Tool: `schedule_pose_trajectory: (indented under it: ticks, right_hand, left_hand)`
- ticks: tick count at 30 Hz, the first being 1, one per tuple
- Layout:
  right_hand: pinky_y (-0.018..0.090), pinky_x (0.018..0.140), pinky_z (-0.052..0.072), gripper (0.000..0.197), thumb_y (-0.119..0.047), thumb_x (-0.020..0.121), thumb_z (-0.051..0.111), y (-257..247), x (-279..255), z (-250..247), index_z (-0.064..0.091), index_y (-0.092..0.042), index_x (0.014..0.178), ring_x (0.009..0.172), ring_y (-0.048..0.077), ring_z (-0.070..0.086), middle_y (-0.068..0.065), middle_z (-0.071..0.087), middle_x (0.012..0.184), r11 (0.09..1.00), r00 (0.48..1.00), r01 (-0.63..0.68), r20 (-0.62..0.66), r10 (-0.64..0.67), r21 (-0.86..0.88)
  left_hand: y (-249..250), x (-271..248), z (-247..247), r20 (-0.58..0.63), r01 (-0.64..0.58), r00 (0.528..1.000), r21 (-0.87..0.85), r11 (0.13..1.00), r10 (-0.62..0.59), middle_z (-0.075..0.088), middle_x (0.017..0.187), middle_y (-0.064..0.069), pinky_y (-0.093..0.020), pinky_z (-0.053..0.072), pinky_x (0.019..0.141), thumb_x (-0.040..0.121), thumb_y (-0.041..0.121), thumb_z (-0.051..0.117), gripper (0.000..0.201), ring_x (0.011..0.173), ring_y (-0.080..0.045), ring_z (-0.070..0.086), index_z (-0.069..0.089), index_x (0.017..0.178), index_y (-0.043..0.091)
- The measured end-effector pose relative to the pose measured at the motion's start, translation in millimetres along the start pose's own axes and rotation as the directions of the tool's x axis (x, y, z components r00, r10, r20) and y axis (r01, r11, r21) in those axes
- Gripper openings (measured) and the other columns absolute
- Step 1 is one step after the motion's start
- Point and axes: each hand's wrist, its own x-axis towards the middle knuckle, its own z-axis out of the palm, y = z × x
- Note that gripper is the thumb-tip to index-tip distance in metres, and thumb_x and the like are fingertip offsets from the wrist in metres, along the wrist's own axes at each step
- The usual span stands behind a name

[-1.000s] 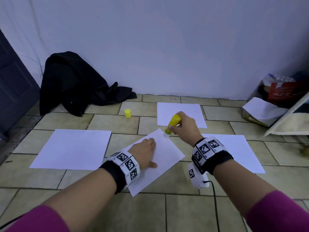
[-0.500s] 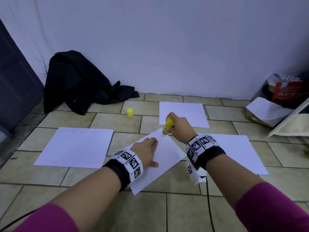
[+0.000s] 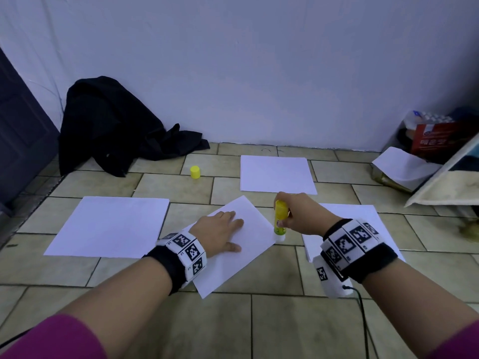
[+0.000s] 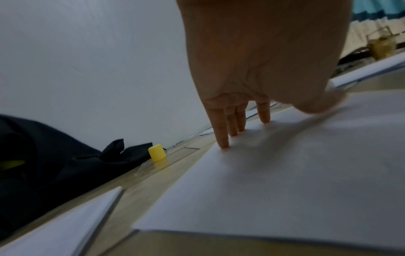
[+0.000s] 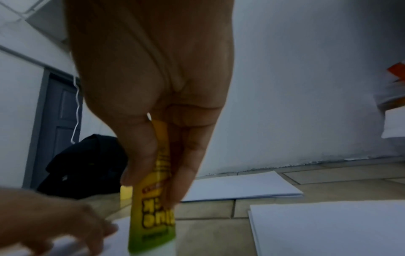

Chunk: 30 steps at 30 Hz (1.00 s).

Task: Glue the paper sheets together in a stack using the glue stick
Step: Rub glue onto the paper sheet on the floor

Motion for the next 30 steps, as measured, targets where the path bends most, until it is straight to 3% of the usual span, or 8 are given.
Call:
schedule_pose_trajectory:
  ticks: [2, 5, 7, 11, 14, 18, 25, 30]
  right_hand:
    - [0.027, 0.064, 0.041, 0.036, -0.020, 0.084, 0.069, 1.7, 1.9, -7.2, 0.050, -0.016, 0.115, 0.087, 0.023, 0.054, 0.009, 0.058, 0.104, 0.999, 0.999, -0.027, -0.041, 0.028, 0.030]
    - [0.029, 0.063, 0.048, 0.032, -0.021, 0.083, 0.071, 3.0, 7.9, -16.0, 0.050, -0.016, 0.106, 0.084, 0.025, 0.060, 0.010, 0.061, 0.099, 0.983, 0.978, -0.043, -0.194, 0.077, 0.176]
    - [0.032, 0.068, 0.052, 0.030, -0.020, 0.082, 0.072, 0.9, 12.9, -17.2, 0.050, -0.017, 0.103, 0.085, 0.025, 0.063, 0.010, 0.063, 0.098, 0.968, 0.962, -0.033, -0.255, 0.098, 0.248]
    - [0.030, 0.067, 0.049, 0.035, -0.018, 0.084, 0.071, -10.7, 23.0, -8.7, 0.052, -0.010, 0.112, 0.085, 0.024, 0.062, 0.008, 0.060, 0.095, 0.950, 0.951, -0.012, -0.289, 0.107, 0.313]
    - [0.027, 0.066, 0.043, 0.035, -0.016, 0.084, 0.070, -19.9, 31.4, -1.2, 0.052, -0.009, 0.113, 0.084, 0.021, 0.058, 0.008, 0.060, 0.095, 0.937, 0.940, 0.000, -0.320, 0.119, 0.350]
    - [0.029, 0.067, 0.043, 0.036, -0.016, 0.086, 0.068, -32.1, 43.9, 6.3, 0.051, -0.009, 0.116, 0.088, 0.025, 0.060, 0.011, 0.061, 0.100, 0.921, 0.937, 0.011, -0.325, 0.126, 0.389]
    - [0.036, 0.074, 0.052, 0.027, -0.016, 0.088, 0.064, -57.8, 67.3, 17.4, 0.052, -0.011, 0.112, 0.089, 0.031, 0.064, 0.015, 0.065, 0.101, 0.909, 0.959, 0.057, -0.276, 0.065, 0.412]
    - [0.037, 0.070, 0.050, 0.028, -0.013, 0.091, 0.058, -63.4, 70.3, 17.9, 0.050, -0.007, 0.118, 0.083, 0.030, 0.057, 0.019, 0.060, 0.106, 0.964, 0.981, 0.034, -0.191, 0.018, 0.265]
  left_hand:
    - [0.0, -1.6, -2.0, 0.002, 0.024, 1.000, 0.028, 0.999, -0.024, 0.033, 0.143, -0.007, -0.038, 0.045, 0.085, 0.100, 0.045, 0.036, 0.050, 0.126, -0.024, 0.037, 0.029, 0.143, 0.020]
    - [4.3, -4.6, -9.0, 0.029, 0.089, 0.995, 0.100, 0.991, -0.092, 0.041, 0.132, -0.011, -0.037, 0.042, 0.078, 0.100, 0.036, 0.040, 0.046, 0.120, -0.027, 0.043, 0.032, 0.140, 0.015]
    - [7.8, -7.3, -12.2, 0.020, 0.130, 0.991, 0.108, 0.986, -0.133, 0.040, 0.133, -0.011, -0.036, 0.042, 0.081, 0.097, 0.041, 0.045, 0.049, 0.121, -0.027, 0.042, 0.036, 0.136, 0.013]
    - [10.0, -8.0, -6.1, -0.040, 0.098, 0.994, 0.036, 0.995, -0.097, 0.024, 0.148, -0.006, -0.035, 0.042, 0.085, 0.095, 0.044, 0.046, 0.056, 0.131, -0.022, 0.031, 0.036, 0.136, 0.008]
    - [7.9, -6.0, -0.5, -0.034, 0.136, 0.990, 0.010, 0.991, -0.136, 0.035, 0.140, -0.007, -0.037, 0.042, 0.085, 0.094, 0.050, 0.044, 0.060, 0.124, -0.024, 0.037, 0.033, 0.139, 0.012]
    - [3.4, -5.6, 0.6, -0.018, 0.174, 0.985, -0.001, 0.985, -0.174, 0.038, 0.136, -0.007, -0.040, 0.041, 0.088, 0.089, 0.061, 0.047, 0.075, 0.126, -0.024, 0.036, 0.028, 0.144, 0.013]
    - [5.2, -5.6, 4.6, -0.010, 0.171, 0.985, -0.059, 0.983, -0.172, 0.037, 0.135, -0.009, -0.039, 0.043, 0.089, 0.090, 0.056, 0.051, 0.075, 0.125, -0.025, 0.035, 0.026, 0.144, 0.010]
    - [3.1, -5.0, 7.8, -0.019, 0.169, 0.985, -0.062, 0.984, -0.171, 0.037, 0.133, -0.010, -0.039, 0.043, 0.088, 0.090, 0.057, 0.051, 0.075, 0.124, -0.025, 0.036, 0.027, 0.144, 0.011]
